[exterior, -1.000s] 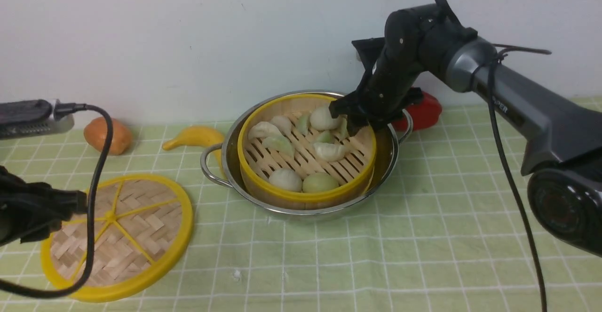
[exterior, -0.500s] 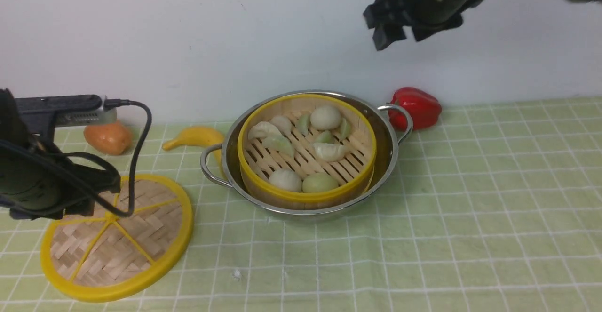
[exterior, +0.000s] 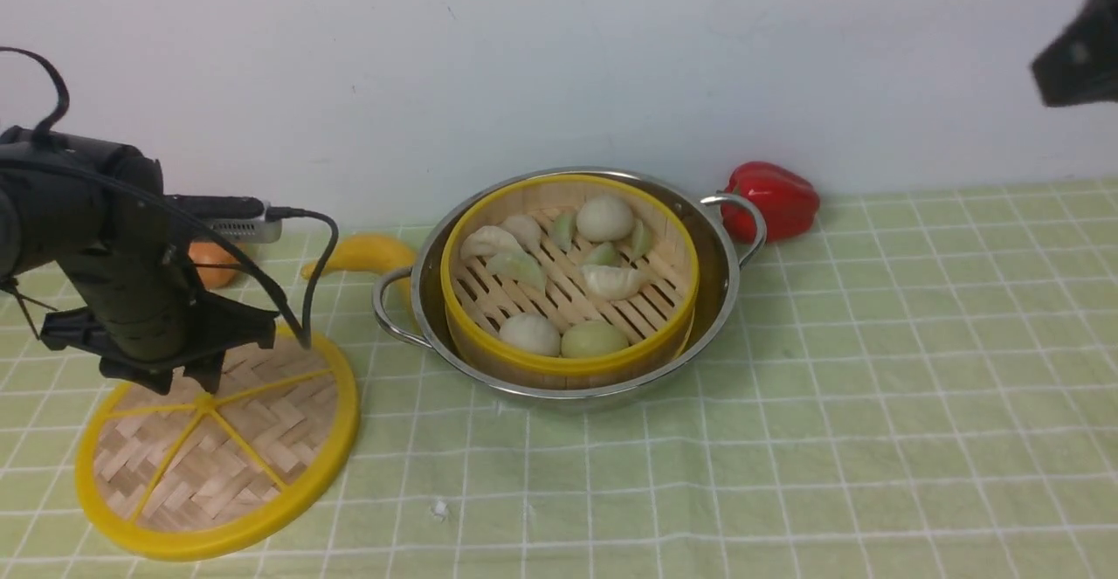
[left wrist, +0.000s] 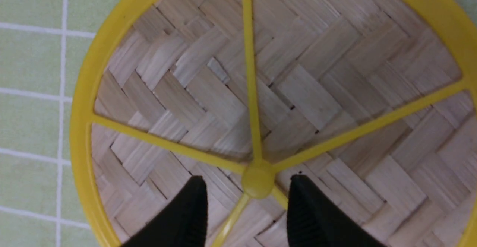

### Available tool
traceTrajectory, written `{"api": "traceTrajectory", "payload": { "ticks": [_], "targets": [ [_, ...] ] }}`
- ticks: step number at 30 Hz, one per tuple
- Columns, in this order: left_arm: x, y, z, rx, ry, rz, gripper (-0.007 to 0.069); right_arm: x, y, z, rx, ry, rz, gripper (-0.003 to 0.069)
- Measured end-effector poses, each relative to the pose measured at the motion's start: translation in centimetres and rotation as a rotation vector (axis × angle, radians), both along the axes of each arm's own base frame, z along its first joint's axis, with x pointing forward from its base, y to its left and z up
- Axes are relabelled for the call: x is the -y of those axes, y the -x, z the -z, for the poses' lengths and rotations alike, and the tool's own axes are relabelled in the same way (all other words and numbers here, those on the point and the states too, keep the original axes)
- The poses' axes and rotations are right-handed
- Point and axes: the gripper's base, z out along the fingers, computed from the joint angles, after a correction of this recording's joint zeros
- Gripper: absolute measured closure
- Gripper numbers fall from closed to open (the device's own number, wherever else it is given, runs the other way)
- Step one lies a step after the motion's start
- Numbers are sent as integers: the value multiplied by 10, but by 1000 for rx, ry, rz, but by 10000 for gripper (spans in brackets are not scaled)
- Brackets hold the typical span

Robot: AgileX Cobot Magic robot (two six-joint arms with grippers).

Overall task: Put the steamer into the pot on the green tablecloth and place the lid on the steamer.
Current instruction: 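Grasp the bamboo steamer lid lying on the table by its centre knob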

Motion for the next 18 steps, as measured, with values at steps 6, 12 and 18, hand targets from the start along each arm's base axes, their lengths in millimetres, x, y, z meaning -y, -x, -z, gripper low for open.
{"api": "traceTrajectory", "payload": {
  "ticks": [6,12,18],
  "targets": [
    [2,-5,24,-64,26,-16,340,23,66,-21,138,-64,14,321],
    [3,-6,27,-67,39,-30,436,33,94,-33,212,-107,27,332],
    [2,-6,21,-59,32,-40,508,35,95,-33,220,-94,38,333]
  ]
}}
